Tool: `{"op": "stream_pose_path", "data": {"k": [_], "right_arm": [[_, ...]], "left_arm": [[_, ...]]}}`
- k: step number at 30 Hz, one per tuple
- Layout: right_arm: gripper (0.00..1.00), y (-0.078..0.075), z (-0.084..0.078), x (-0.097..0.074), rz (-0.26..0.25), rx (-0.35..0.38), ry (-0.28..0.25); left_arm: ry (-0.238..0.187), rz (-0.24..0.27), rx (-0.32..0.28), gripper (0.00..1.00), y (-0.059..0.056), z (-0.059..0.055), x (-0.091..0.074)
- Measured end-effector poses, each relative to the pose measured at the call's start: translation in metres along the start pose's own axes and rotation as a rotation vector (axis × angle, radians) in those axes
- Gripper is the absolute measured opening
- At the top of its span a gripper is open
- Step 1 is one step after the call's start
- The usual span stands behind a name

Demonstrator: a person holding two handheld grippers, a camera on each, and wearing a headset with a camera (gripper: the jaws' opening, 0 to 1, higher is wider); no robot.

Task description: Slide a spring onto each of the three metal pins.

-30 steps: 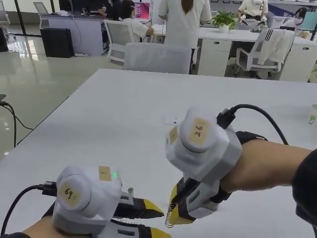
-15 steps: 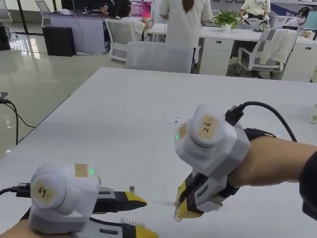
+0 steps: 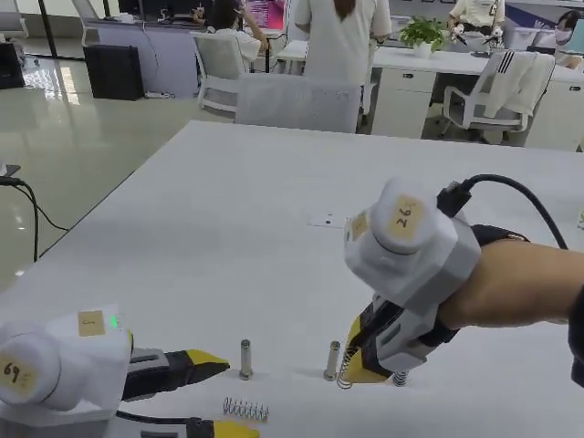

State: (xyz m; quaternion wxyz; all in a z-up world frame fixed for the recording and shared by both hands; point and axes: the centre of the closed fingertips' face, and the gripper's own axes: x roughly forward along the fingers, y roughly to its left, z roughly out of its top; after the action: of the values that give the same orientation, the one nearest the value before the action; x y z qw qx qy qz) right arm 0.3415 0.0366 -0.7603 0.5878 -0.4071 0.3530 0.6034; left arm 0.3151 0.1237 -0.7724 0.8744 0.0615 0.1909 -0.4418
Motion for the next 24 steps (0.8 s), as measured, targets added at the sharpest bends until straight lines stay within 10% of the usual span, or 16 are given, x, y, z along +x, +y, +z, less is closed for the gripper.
{"op": "stream_pose_path", "data": {"k": [24], "right_arm": [[0.08,-0.054,0.000,0.007,-0.075,0.027,0.012]], "left_arm": [[-0.029,0.068,-0.074,0.48,0.002,-0.016,-0.020]]}}
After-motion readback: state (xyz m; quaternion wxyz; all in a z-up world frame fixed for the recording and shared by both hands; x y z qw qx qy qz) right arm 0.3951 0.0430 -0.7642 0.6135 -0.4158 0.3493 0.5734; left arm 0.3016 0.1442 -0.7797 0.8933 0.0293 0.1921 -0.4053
